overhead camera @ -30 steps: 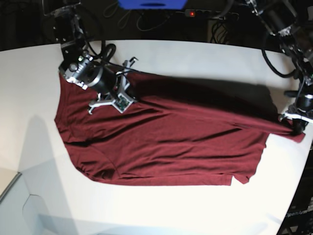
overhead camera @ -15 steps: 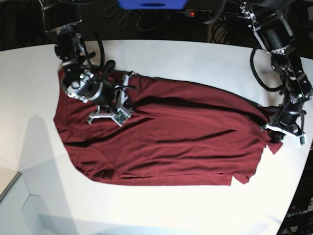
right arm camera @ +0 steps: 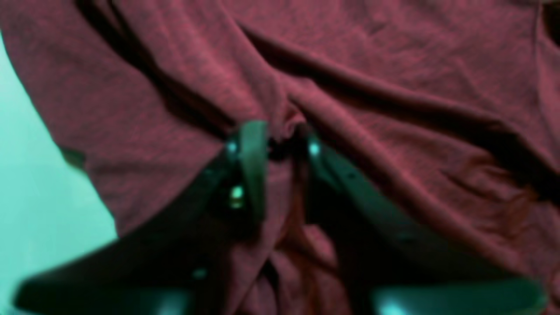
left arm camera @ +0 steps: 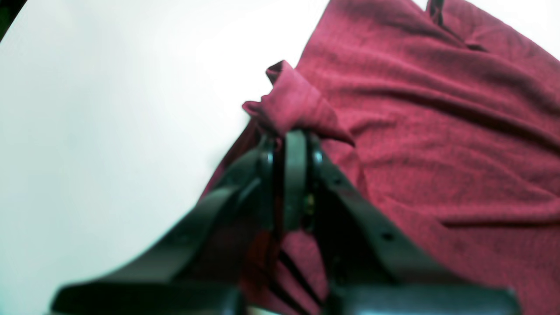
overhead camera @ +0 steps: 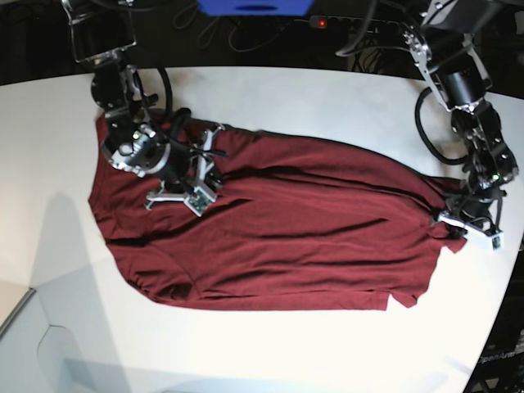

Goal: Layout the t-shirt on the table in an organized manner, then fold the t-shirt properly
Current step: 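Drag the held shirt edge with the right gripper away from the left gripper, then pull the held edge taut with both grippers, spreading the shirt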

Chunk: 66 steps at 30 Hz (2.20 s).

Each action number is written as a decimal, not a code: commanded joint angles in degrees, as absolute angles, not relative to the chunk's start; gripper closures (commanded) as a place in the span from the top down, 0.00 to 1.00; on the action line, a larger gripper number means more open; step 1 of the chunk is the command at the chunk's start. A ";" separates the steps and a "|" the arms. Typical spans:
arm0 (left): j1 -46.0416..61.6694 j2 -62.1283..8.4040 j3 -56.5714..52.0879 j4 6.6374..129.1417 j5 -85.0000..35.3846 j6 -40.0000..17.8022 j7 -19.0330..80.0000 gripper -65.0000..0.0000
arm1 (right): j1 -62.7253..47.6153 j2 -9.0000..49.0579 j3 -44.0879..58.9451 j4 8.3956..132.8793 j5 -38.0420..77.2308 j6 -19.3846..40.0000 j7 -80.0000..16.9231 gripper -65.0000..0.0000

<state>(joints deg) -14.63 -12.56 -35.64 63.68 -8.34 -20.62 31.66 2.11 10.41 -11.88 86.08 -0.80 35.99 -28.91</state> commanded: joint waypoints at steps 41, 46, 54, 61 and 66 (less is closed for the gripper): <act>-9.19 -15.25 -36.09 62.90 -9.27 -20.70 30.20 0.55 | -19.21 10.86 14.64 103.16 0.13 35.91 -27.47 0.58; -9.10 -15.52 -36.09 61.67 -9.27 -20.70 30.20 0.55 | -21.49 10.86 14.37 103.52 0.31 36.44 -27.30 0.58; -9.10 -15.25 -36.09 61.67 -9.19 -20.70 30.20 0.54 | -22.64 9.80 14.64 102.11 0.31 40.00 -27.38 0.58; -9.01 -15.43 -36.09 61.67 -9.27 -20.70 30.11 0.33 | -20.00 9.98 14.46 97.54 0.31 40.00 -27.21 0.40; -7.25 -15.43 -35.82 61.67 -9.19 -20.79 23.96 0.32 | -18.07 10.15 14.37 96.13 0.31 40.00 -27.21 0.34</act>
